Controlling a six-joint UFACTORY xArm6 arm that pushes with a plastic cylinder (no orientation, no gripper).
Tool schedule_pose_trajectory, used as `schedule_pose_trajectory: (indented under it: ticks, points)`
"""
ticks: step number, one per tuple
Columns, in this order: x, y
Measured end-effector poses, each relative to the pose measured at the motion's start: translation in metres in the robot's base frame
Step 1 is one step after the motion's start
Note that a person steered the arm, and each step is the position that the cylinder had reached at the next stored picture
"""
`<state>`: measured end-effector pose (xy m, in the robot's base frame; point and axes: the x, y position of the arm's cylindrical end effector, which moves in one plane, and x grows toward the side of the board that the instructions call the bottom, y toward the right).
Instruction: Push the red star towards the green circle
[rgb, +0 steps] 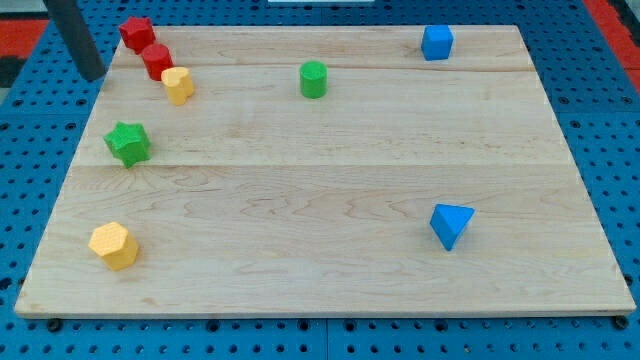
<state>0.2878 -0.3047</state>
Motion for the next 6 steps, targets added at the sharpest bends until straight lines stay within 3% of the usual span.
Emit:
schedule_pose_trajectory:
  ticks: [1, 3, 6]
  points:
    - [-0.047, 0.000]
    - [-0.089, 0.005]
    - [-0.049, 0.108]
